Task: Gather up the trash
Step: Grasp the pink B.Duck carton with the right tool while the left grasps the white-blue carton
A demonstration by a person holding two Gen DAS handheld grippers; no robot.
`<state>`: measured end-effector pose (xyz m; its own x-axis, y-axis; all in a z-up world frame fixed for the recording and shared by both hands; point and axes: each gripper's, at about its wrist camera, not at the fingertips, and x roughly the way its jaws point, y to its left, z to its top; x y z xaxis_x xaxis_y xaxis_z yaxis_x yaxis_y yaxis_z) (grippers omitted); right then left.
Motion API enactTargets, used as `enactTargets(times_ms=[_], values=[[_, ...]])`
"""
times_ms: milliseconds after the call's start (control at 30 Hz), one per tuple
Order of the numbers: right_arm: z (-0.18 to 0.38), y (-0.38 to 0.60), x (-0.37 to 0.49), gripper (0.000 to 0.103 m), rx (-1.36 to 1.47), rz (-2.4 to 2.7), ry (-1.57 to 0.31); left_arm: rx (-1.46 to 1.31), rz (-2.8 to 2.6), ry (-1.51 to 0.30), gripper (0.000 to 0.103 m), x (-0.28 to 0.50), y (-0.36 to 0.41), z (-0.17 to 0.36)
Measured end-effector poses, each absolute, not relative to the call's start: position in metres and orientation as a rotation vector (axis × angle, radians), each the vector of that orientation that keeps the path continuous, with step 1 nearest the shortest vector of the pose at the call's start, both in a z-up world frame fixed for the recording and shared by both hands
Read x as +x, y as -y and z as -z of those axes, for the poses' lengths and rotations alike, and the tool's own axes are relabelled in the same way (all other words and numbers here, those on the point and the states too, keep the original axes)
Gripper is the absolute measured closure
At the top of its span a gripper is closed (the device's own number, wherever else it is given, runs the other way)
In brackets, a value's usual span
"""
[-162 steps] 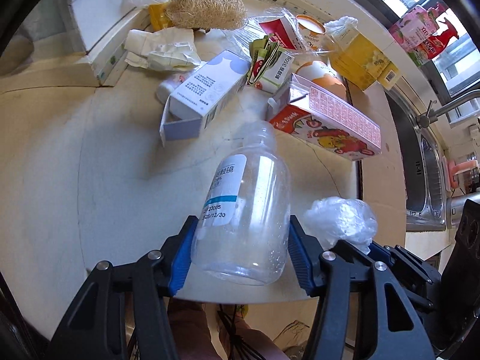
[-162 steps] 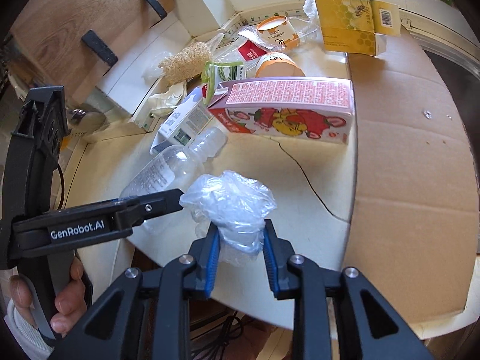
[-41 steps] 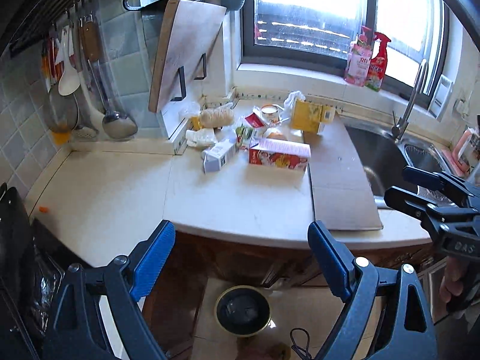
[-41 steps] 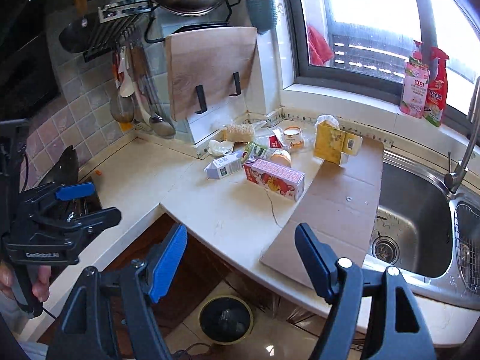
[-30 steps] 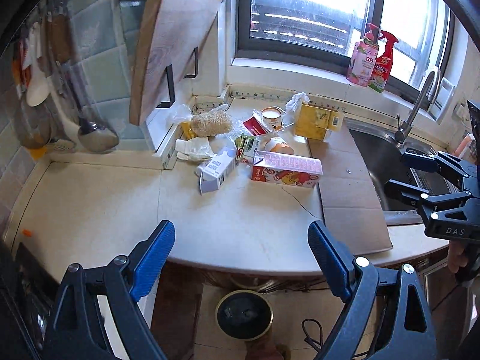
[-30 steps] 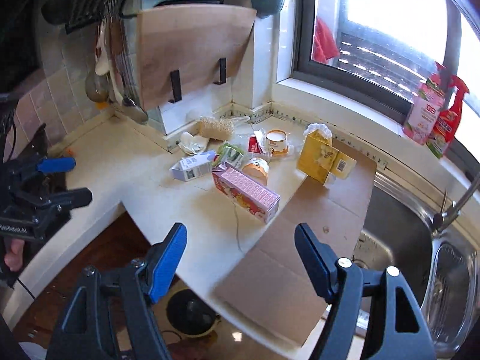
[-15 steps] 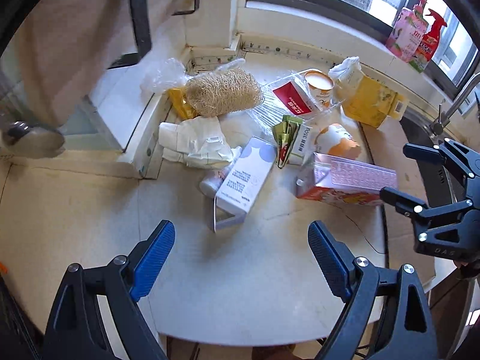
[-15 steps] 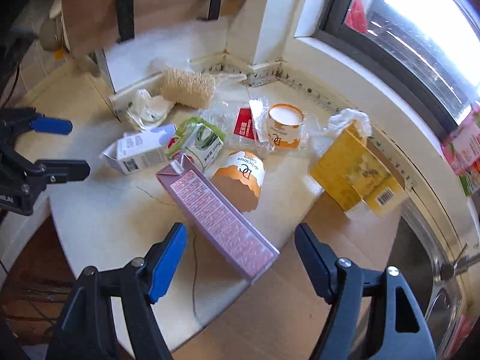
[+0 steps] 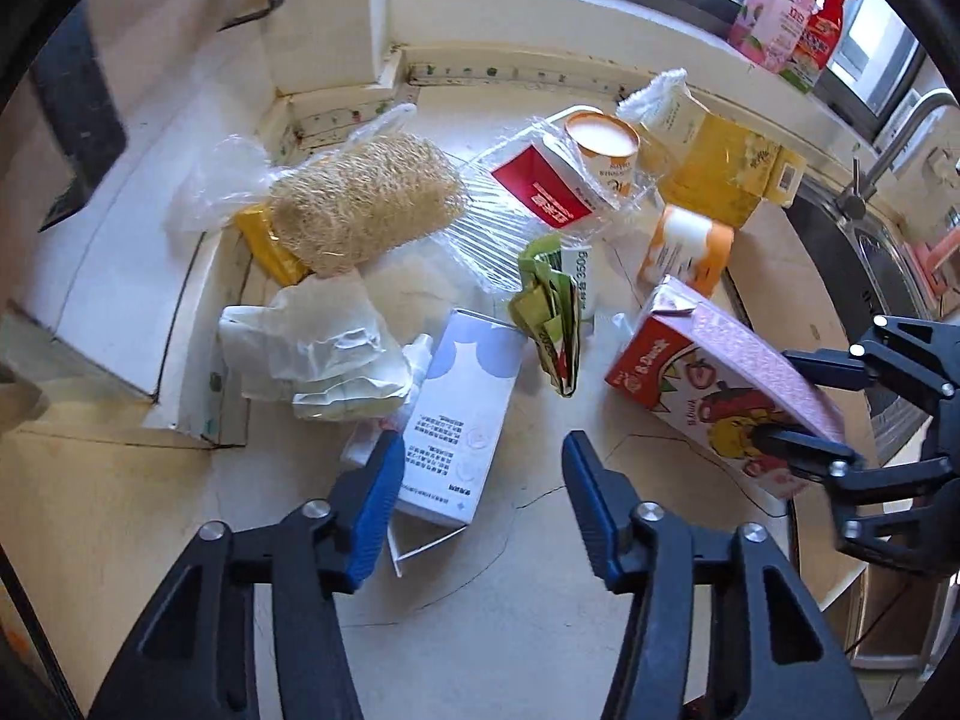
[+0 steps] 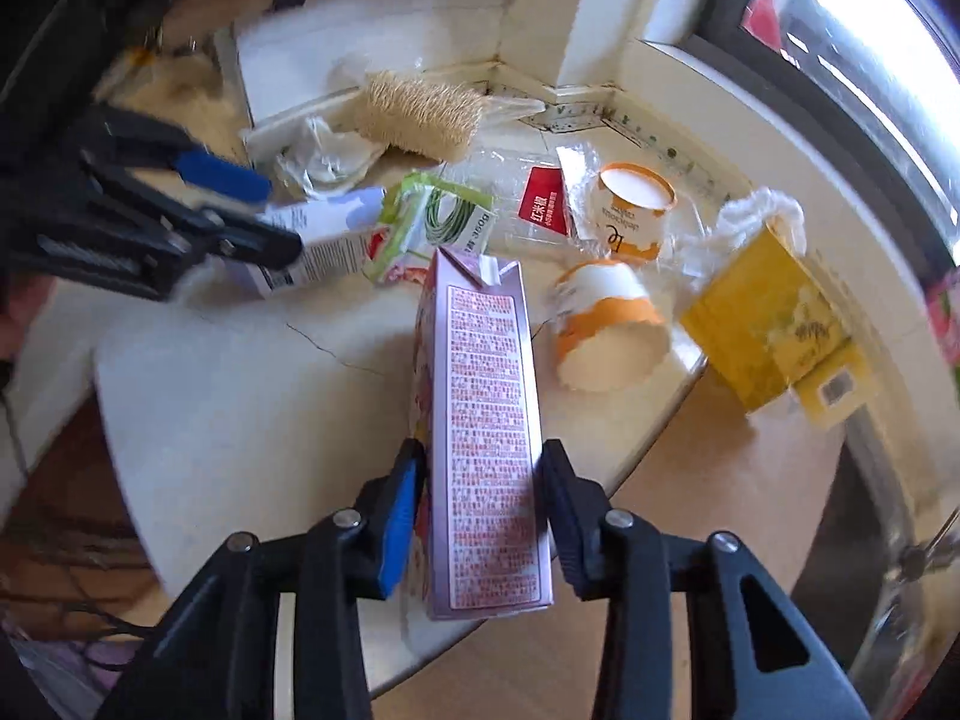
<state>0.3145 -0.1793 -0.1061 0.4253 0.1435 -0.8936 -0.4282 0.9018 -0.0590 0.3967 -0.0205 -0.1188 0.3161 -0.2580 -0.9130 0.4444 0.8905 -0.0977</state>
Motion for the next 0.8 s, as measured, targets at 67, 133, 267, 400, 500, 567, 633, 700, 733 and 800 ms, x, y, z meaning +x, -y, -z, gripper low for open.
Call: enactTargets(times_ms=[67, 133, 267, 400, 500, 567, 633, 700, 733, 800], values=[[0.101, 0.189, 0.308, 0.064, -0.198, -0.382, -1.088, 0.200, 0.473, -1.176, 0.056, 0.398, 0.024, 0.123], [0.098, 0.197, 0.301, 0.064, -0.111, -0.389, -1.096, 0.221, 0.476, -1.173, 0.056, 0.399, 0.026, 0.124], [0.094, 0.207, 0.287, 0.064, 0.004, -0.394, -1.092, 0.231, 0.475, -1.178, 0.056, 0.401, 0.029, 0.123], [0.087, 0.213, 0.271, 0.064, 0.073, -0.405, -1.069, 0.257, 0.453, -1.159, 0.056, 0.403, 0.029, 0.119], [0.084, 0.217, 0.263, 0.064, 0.110, -0.412, -1.062, 0.289, 0.434, -1.148, 0.056, 0.403, 0.028, 0.120], [0.085, 0.218, 0.259, 0.064, 0.125, -0.411, -1.064, 0.297, 0.425, -1.165, 0.056, 0.406, 0.027, 0.125], [0.087, 0.219, 0.256, 0.064, 0.137, -0.409, -1.070, 0.299, 0.419, -1.187, 0.056, 0.409, 0.027, 0.132], [0.089, 0.219, 0.253, 0.064, 0.147, -0.404, -1.073, 0.299, 0.415, -1.197, 0.061, 0.408, 0.028, 0.137], [0.091, 0.219, 0.252, 0.064, 0.152, -0.401, -1.074, 0.302, 0.419, -1.194, 0.066, 0.406, 0.030, 0.137], [0.093, 0.220, 0.251, 0.064, 0.165, -0.393, -1.077, 0.305, 0.430, -1.189, 0.067, 0.402, 0.033, 0.138]])
